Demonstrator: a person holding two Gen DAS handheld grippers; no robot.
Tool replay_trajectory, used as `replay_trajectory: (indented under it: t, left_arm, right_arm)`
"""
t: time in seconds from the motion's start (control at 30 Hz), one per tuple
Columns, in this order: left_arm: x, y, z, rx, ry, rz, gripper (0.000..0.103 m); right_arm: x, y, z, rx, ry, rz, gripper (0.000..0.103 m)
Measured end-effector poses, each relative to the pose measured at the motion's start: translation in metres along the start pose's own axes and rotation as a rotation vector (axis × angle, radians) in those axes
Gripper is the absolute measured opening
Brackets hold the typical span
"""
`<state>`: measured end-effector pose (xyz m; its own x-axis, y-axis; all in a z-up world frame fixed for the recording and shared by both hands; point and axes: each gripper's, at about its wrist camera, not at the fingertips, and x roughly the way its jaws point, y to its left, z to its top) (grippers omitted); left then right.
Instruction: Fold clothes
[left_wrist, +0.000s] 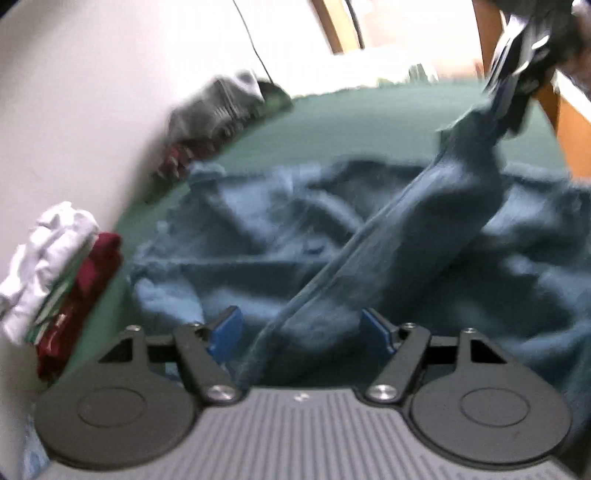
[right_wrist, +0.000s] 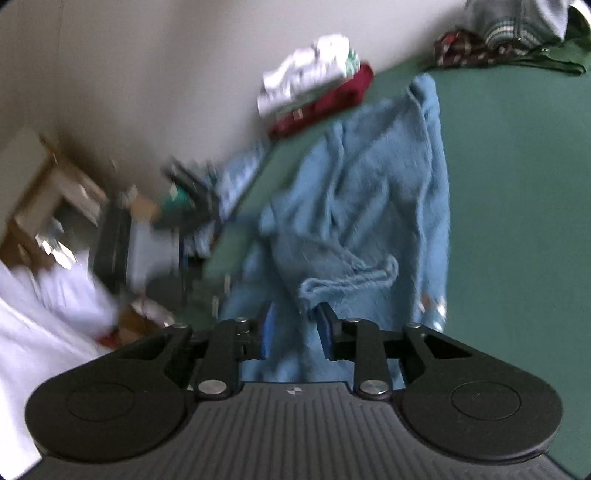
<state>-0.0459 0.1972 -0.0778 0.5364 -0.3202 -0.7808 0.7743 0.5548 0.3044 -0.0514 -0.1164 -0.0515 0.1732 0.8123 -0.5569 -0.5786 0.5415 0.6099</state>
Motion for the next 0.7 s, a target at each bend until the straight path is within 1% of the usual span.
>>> replay_trajectory:
  t: [0.03,0.07,0.1,0.13,0.17,0.2,0.23,0.27,0.33,0.37,0.43,0.47,0.57,0.63,0.7]
  left_arm:
    - [0.008,0.009,0.001,-0.028,0.011,-0.048,0.076]
    - [0.012,0.019,0.003,-0.069,0.021,-0.095,0.075]
    - [0.015,0.028,0.006,-0.112,0.033,-0.144,0.068]
    - [0.014,0.032,0.007,-0.137,0.039,-0.168,0.053]
    - [0.012,0.034,0.009,-0.156,0.042,-0.185,0.043]
    - [0.009,0.036,0.01,-0.174,0.045,-0.201,0.024]
    - [0.005,0.034,0.01,-0.179,0.045,-0.2,0.016]
    - [0.0,0.03,0.01,-0.176,0.045,-0.198,0.016]
    - [-0.011,0.021,0.007,-0.159,0.037,-0.194,0.016]
    - [-0.015,0.014,0.006,-0.139,0.036,-0.187,0.016]
    - [-0.021,0.001,0.003,-0.094,0.038,-0.163,0.016]
    - [-0.024,-0.006,0.001,-0.072,0.04,-0.146,0.016]
    - [-0.031,-0.026,-0.005,0.005,0.037,-0.079,0.017]
    - [-0.033,-0.035,-0.011,0.051,0.042,-0.04,0.02]
    - [-0.033,-0.041,-0.017,0.083,0.047,-0.02,0.022]
  right_arm:
    - [0.0,0.0,-0.002,-0.01,0.015,-0.004,0.03]
    - [-0.003,-0.001,-0.004,-0.008,0.011,-0.002,0.032]
    - [-0.007,-0.001,-0.006,0.0,-0.002,0.003,0.035]
    - [-0.013,-0.002,-0.007,0.012,-0.024,0.008,0.038]
    - [-0.02,-0.004,-0.007,0.025,-0.05,0.012,0.039]
    - [-0.029,-0.005,-0.009,0.043,-0.083,0.018,0.04]
    - [-0.039,-0.007,-0.011,0.062,-0.119,0.027,0.041]
    - [-0.044,-0.011,-0.011,0.079,-0.147,0.025,0.045]
    - [-0.042,-0.017,-0.008,0.093,-0.181,-0.034,0.048]
    - [-0.037,-0.019,-0.005,0.09,-0.188,-0.075,0.047]
    - [-0.02,-0.018,0.001,0.046,-0.166,-0.151,0.046]
    - [-0.006,-0.015,0.005,0.001,-0.138,-0.181,0.046]
    - [0.039,-0.005,0.017,-0.179,-0.031,-0.236,0.046]
    - [0.066,-0.001,0.023,-0.287,0.027,-0.29,0.046]
    - [0.076,0.001,0.028,-0.33,0.091,-0.276,0.046]
